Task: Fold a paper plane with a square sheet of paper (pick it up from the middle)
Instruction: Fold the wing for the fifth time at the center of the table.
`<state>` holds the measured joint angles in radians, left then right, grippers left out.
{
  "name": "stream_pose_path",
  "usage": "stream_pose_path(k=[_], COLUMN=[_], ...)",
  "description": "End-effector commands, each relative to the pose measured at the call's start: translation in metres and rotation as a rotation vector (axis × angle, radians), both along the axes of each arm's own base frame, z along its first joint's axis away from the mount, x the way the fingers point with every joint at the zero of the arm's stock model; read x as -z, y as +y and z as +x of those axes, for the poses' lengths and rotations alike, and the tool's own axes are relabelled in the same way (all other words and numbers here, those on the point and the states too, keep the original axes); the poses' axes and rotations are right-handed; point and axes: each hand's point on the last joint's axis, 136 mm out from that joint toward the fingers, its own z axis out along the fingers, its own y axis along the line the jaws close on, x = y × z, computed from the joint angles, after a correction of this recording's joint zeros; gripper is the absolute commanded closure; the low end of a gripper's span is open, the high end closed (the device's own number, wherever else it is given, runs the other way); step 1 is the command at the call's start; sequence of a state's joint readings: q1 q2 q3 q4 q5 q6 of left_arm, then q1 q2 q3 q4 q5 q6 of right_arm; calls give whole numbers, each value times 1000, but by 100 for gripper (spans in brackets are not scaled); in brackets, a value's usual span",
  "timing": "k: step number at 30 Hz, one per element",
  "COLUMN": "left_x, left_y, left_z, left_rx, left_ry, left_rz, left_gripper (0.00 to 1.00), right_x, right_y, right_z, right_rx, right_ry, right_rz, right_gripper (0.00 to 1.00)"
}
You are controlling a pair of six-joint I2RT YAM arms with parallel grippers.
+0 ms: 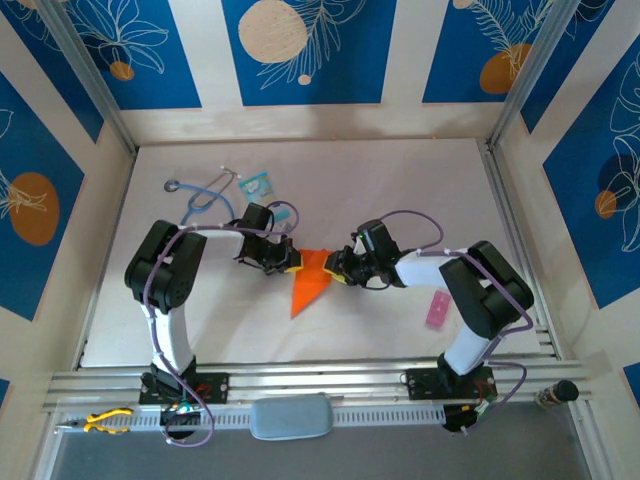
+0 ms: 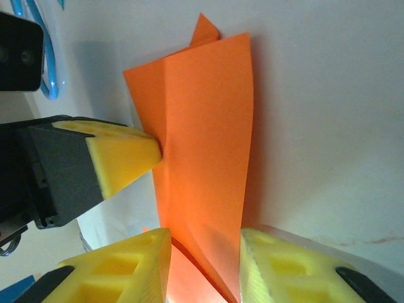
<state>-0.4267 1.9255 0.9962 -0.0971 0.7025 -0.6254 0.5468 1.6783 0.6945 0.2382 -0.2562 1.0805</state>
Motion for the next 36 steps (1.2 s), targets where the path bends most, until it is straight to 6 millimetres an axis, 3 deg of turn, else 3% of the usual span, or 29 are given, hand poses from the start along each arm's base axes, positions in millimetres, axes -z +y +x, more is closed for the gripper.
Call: stream_pose_path(k=[1, 20, 36], left_x=[1, -5, -22], left_y=[5, 4, 1], left_z=[-4, -2, 5], left_rx=[-1, -4, -15], left_ry=[10, 0, -33], left_rz=[36, 29, -10], left_gripper=[96, 96, 95], right_x=[-6, -6, 5], right_y=[8, 15, 16], right_z=[4, 13, 14], right_rx=[-56, -132, -141], right_ry=[-27, -61, -40], right_rz=[36, 104, 84], right_gripper=[67, 69, 75])
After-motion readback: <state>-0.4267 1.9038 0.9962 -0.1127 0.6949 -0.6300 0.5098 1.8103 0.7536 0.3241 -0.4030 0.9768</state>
